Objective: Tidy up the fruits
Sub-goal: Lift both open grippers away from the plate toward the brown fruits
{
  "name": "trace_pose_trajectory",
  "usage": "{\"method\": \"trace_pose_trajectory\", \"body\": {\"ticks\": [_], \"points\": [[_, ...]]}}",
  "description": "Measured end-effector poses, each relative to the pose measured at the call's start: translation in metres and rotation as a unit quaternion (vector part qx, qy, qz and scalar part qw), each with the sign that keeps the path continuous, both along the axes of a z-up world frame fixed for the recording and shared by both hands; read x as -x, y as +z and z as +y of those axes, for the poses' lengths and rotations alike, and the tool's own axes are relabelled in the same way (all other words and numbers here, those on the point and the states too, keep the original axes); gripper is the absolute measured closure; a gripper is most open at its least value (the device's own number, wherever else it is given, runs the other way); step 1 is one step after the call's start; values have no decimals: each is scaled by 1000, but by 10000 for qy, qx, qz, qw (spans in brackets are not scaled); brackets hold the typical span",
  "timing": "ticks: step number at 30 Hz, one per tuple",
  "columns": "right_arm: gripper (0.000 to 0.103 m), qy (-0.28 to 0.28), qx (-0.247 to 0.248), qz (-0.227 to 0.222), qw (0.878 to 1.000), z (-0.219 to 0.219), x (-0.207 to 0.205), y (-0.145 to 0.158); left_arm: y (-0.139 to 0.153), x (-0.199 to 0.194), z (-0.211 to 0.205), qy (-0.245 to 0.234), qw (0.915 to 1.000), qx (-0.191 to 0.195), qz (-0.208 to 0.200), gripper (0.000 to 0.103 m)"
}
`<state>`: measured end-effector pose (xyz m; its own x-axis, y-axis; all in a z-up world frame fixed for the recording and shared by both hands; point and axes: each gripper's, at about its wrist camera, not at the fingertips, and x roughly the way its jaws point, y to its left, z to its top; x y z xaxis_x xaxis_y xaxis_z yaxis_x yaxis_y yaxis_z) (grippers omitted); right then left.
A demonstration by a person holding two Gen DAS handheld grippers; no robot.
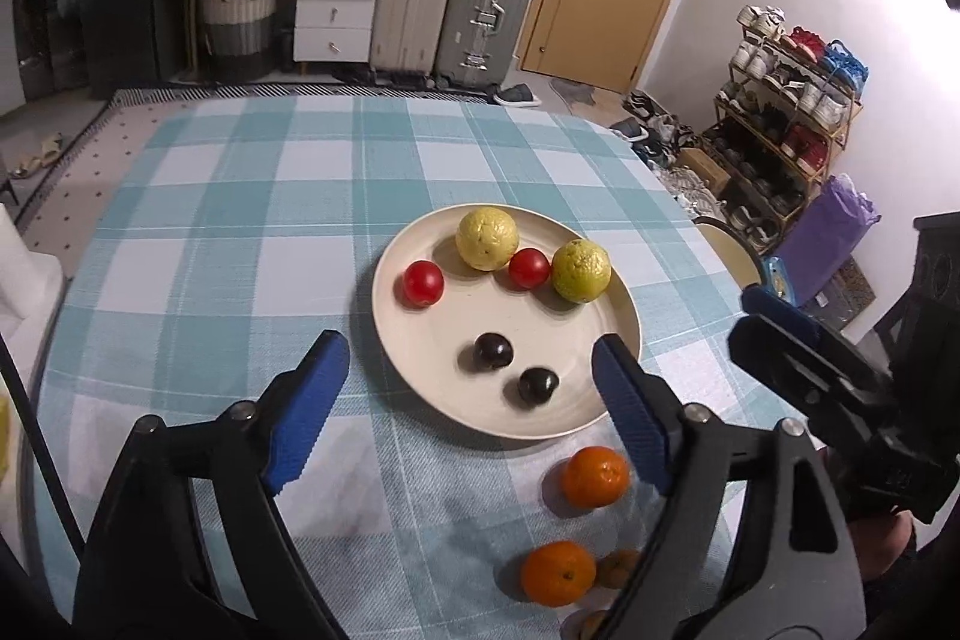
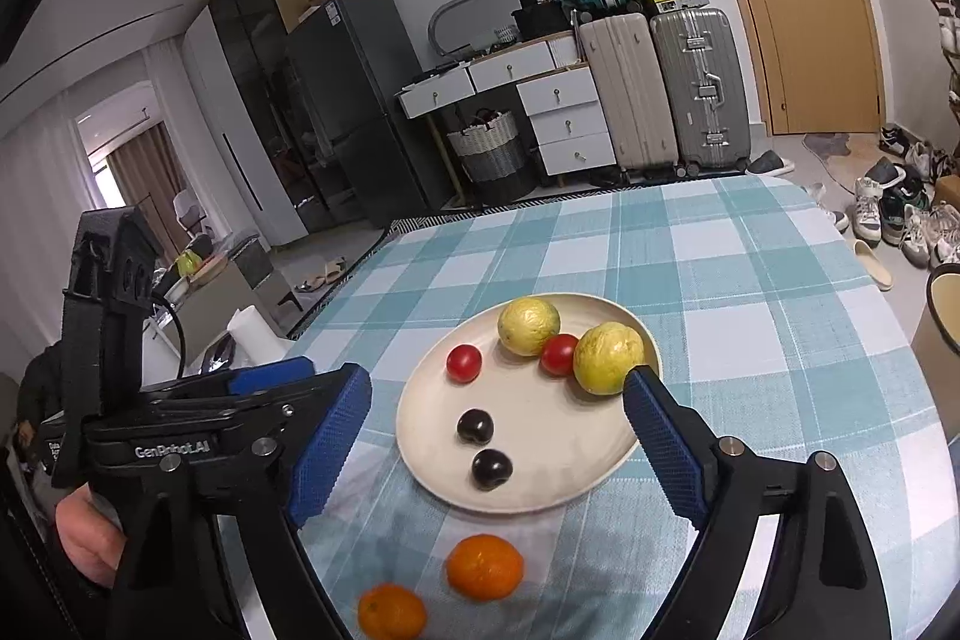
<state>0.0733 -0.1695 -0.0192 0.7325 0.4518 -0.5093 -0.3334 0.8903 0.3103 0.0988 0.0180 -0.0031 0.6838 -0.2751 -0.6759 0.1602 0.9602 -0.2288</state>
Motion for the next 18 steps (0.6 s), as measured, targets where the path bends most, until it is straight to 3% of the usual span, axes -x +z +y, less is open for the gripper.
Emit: {"method": "trace_pose_trajectory", "body": {"ticks": [7,18], "points": [[3,-35,42,-172,9998,-1,18,7,1,18,0,116,9998,-178,-51,2],[0,68,171,-381,9991,3,43,14,0,38,1,34,9999,-126,-28,1]]}}
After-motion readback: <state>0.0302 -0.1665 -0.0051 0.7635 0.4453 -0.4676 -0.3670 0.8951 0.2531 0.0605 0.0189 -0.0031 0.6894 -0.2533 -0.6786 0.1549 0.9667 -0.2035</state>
